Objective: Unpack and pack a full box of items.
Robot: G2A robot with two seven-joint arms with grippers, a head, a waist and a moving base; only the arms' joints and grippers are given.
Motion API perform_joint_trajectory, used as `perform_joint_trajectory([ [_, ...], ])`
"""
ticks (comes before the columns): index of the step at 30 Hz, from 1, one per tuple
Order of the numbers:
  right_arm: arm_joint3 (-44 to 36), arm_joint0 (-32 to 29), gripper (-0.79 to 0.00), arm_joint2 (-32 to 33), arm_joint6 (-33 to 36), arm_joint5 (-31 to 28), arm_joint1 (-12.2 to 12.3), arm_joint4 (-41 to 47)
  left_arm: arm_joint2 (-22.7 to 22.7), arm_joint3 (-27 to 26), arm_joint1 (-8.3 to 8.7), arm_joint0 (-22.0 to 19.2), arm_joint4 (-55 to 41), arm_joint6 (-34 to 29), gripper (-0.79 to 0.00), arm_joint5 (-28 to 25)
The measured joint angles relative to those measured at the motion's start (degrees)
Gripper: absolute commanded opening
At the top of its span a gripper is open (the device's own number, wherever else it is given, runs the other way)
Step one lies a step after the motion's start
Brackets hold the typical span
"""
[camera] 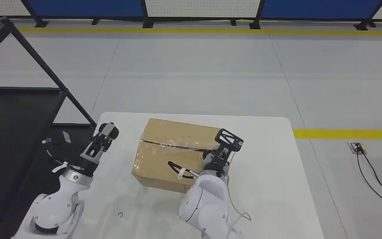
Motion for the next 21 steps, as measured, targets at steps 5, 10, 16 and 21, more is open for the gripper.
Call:
perform_joint_trajectory([
  [5, 0.3, -0.5, -0.785, 0.3, -1.3, 0.0, -0.2, 3.3, 0.8, -0.5, -0.32, -0.5, 3.9, 1.4, 0.0, 1.2],
  [10, 0.4, -1.1, -0.785, 0.3, -2.7, 0.0, -0.5, 5.5, 1.5, 0.1, -0.58, -1.6, 6.0, 1.0, 0.0, 2.3],
  [16, 0.8, -1.4, -0.785, 1.3, -7.1, 0.0, -1.0, 10.1, 2.0, -0.1, -0.81, -2.0, 8.8, 0.2, 0.0, 1.0],
  [21, 2.5, -0.4, -0.785, 1.1, -9.6, 0.0, -1.2, 13.8, 1.9, -0.3, -0.98, -1.9, 9.6, 0.9, 0.0, -0.5],
])
